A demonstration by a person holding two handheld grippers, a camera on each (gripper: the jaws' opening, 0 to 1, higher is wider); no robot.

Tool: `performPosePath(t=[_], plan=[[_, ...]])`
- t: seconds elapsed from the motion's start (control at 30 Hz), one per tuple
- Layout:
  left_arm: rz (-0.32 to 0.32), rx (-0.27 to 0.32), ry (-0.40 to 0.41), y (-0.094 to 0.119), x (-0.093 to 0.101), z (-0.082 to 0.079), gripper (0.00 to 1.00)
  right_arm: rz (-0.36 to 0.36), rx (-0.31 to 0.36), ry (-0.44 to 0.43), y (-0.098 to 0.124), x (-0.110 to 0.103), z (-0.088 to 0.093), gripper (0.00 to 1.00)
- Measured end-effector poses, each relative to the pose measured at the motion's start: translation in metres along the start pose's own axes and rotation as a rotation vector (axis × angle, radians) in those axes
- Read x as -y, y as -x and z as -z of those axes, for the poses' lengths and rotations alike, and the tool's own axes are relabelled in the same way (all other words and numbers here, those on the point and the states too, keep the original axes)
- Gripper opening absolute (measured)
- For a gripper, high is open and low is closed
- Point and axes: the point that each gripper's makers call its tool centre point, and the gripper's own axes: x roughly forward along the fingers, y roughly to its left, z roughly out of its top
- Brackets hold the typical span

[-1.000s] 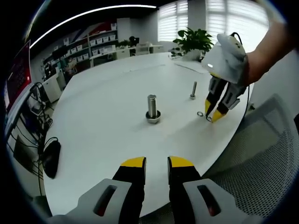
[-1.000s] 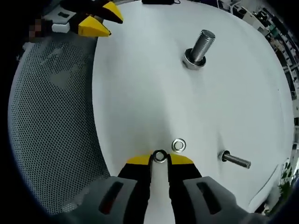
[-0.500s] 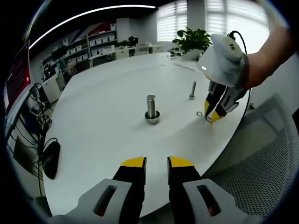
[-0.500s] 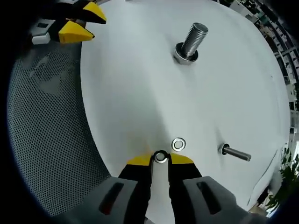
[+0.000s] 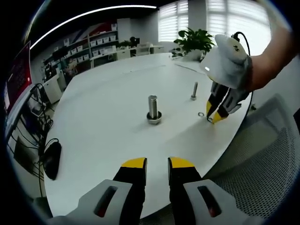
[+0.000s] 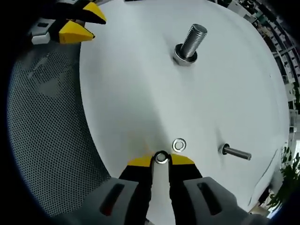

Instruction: Place the washer onto the threaded stud by aligning its center hole with the stud, sliding it down to the base, and recovering from edge contact or off-axis alignment until the washer reaches the visible bottom stop.

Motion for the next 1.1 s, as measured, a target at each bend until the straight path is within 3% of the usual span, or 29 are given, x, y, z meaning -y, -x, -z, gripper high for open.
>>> performPosePath(t=[0.17,0.53,1.1], plan=[[-0.003,-0.006,0.000,0.0004,-0.0001,0.0006,0.16,-0.023,0.003,-0.022,0.0007,0.0015,0.0003,0.15],[-0.013,-0.025,-0.002,-0.0002,-0.0018,0.0039,0.16,-0.064,0.162,-0.066,0.0029,0.0033,-0.0002,0.14],[-0.017,-0.057,0.004,-0.0011,-0.0012,0.0086,0.16,-0.132,0.264,-0.072,0.0053,0.0067,-0.0021,0.14]])
